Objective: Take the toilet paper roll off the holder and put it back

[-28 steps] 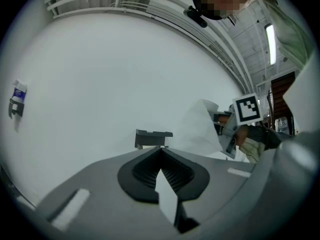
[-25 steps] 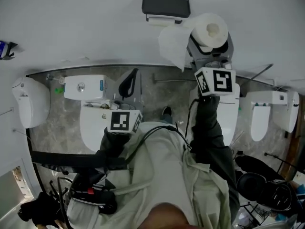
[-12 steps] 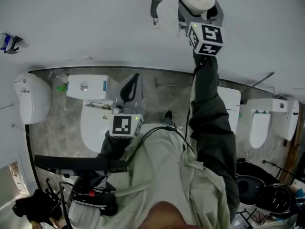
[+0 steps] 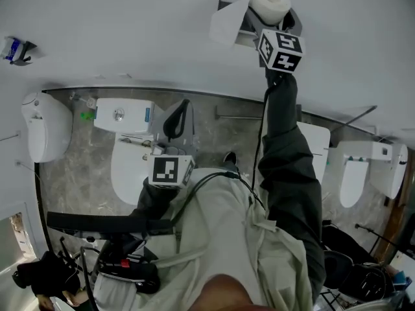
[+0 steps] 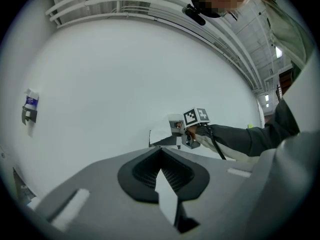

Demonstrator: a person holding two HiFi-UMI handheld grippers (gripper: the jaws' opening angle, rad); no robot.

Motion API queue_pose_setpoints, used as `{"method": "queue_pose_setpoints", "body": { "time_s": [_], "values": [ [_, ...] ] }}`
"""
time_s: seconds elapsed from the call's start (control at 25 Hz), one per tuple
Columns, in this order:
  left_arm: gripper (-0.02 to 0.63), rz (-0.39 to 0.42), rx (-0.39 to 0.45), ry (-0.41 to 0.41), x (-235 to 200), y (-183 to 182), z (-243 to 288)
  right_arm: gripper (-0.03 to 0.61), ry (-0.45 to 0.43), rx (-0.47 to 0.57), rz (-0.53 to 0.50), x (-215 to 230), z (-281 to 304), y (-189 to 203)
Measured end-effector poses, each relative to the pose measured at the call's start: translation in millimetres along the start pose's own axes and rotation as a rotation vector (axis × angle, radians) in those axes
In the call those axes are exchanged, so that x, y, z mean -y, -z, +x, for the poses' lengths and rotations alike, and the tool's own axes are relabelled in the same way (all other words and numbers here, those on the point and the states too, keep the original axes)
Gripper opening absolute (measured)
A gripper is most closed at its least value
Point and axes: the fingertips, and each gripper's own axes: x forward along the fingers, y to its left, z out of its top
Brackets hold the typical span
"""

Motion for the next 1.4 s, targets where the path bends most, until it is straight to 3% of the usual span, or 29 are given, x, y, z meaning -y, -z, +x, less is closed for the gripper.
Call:
{"method": "queue_pose_setpoints", "body": {
  "time_s": [0.08, 0.24, 0.48, 0.76, 0.92, 1.04, 1.12, 1.4],
  "values": [
    [0.006, -0.003, -0.001, 0.005, 1.3, 1.1, -1.1, 0.465, 0.009, -0.028, 0.031, 3.0, -11.0, 8.3],
    [0.006, -0.008, 0.002, 0.018, 4.2, 5.4, -0.8, 0.465, 0.003, -0.071, -0.057, -5.4, -46.0, 25.6],
    [0.006, -0.018, -0.015, 0.049, 7.3, 13.0, 11.4, 0.465, -0.009, -0.016, 0.150, -21.6, -115.5, 55.8],
    [0.005, 0.023, -0.027, 0.124, 30.2, 15.1, 20.2, 0.465, -0.004, -0.023, 0.127, -61.0, -204.0, 61.3],
    [0.006, -0.039, -0.008, 0.120, 35.8, 11.6, 24.0, 0.465, -0.026, -0.066, 0.123, -79.4, -237.2, 67.7],
    [0.006, -0.032, -0.015, 0.116, 38.2, 11.9, 27.8, 0.452, -0.024, -0.080, 0.142, -84.2, -249.6, 72.9],
    [0.006, -0.030, -0.013, 0.111, 38.5, 10.9, 27.8, 0.426, -0.017, -0.081, 0.157, -84.9, -253.9, 76.1],
    [0.006, -0.021, -0.013, 0.086, 36.9, 10.6, 23.4, 0.178, -0.012, 0.014, 0.181, -83.6, -263.7, 57.9]
  ]
}}
